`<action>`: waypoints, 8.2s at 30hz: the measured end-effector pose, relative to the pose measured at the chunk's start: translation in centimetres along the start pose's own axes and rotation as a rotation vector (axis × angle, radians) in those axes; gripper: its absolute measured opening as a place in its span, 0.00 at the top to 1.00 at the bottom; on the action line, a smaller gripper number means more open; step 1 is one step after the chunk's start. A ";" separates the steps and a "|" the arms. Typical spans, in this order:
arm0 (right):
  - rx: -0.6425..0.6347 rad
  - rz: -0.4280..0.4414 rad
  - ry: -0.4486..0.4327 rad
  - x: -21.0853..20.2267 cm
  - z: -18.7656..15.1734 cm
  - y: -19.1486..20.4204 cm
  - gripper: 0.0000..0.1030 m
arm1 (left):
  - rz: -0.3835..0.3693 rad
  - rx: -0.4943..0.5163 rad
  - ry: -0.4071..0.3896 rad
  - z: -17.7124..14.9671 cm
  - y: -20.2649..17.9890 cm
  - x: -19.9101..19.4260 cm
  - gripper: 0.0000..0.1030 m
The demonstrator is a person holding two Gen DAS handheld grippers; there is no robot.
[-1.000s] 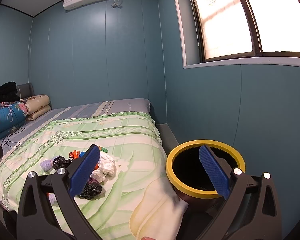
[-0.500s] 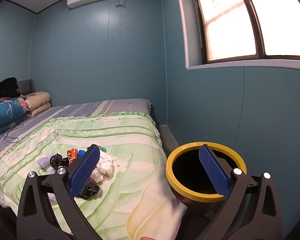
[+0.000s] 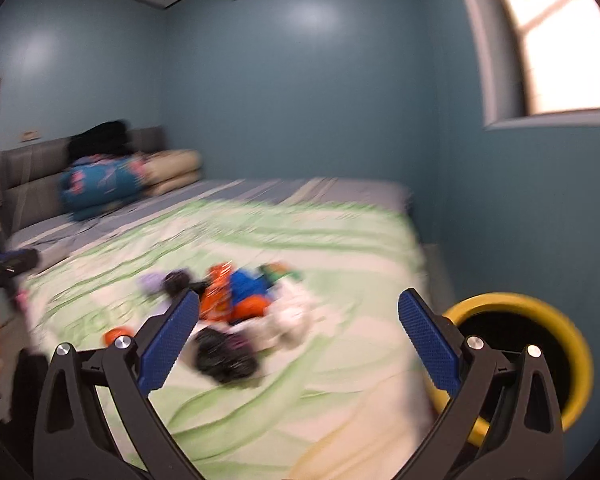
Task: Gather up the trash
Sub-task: 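Grasp the tangerine with the left tool while the right tool grasps a black bag, then carry the tangerine and black bag over the yellow bin and release both, then move both tools back from the bin toward the trash pile, then grasp the lavender foam net with the left tool while the right tool grasps white tissue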
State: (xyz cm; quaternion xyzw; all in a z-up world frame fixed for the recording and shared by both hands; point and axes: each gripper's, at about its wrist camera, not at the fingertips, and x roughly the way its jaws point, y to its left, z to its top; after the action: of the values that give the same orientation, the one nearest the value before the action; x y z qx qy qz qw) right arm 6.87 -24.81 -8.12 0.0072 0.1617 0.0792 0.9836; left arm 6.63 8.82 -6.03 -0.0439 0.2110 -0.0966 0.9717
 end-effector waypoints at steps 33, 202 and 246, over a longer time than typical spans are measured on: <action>-0.199 0.203 0.424 16.1 -5.4 5.3 0.23 | 0.047 -0.033 0.408 -7.7 5.2 15.4 0.14; -0.070 -0.061 0.256 14.5 0.6 1.4 0.28 | 0.158 -0.134 0.185 3.5 6.2 22.7 0.11; 0.192 0.145 0.568 26.3 -2.4 -1.9 0.67 | 0.054 -0.181 0.454 -0.1 10.0 33.8 0.47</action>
State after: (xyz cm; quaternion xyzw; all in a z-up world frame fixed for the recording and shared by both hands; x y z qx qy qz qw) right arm 30.99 -22.52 -18.84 0.0894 0.4360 0.1323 0.8857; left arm 38.42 11.62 -20.93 -0.1021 0.4327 -0.0587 0.8938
